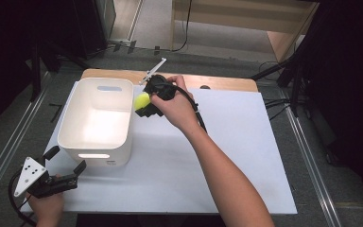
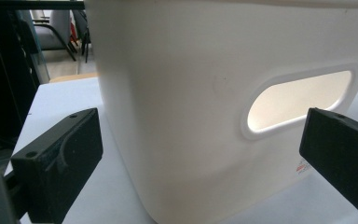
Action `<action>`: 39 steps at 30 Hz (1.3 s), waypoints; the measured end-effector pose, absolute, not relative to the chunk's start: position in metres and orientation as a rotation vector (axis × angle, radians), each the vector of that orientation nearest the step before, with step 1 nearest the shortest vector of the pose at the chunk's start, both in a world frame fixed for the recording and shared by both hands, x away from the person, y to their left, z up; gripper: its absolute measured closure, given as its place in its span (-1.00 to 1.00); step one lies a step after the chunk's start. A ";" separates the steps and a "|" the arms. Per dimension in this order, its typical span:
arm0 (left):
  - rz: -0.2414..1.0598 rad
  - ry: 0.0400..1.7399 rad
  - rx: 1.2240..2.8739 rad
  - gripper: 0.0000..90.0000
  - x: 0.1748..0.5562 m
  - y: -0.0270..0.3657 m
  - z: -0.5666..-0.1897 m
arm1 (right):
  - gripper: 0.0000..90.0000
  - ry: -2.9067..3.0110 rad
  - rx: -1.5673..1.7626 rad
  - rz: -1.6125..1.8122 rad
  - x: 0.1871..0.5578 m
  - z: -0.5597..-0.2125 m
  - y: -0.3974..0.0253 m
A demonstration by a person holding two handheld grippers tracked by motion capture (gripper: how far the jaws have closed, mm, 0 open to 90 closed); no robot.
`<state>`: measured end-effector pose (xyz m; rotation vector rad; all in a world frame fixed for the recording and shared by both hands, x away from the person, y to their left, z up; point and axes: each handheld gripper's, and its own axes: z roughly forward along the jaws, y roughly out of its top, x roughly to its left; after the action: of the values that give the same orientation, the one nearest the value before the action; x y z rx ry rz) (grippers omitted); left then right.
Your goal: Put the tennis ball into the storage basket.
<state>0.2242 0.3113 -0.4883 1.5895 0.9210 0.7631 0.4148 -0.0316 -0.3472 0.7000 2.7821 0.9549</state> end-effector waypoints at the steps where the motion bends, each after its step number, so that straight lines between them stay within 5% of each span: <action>1: 0.763 0.921 1.591 -1.00 0.224 0.311 -0.488 | -0.47 2.786 0.679 0.953 0.415 -0.347 -0.030; 39: 0.759 0.922 1.583 -1.00 0.224 0.312 -0.488 | -0.47 2.821 0.539 1.016 0.400 -0.336 0.015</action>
<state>0.2243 0.3117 -0.4883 1.5835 0.9221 0.7591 0.4004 0.0151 -0.3365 0.5388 2.8215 1.0156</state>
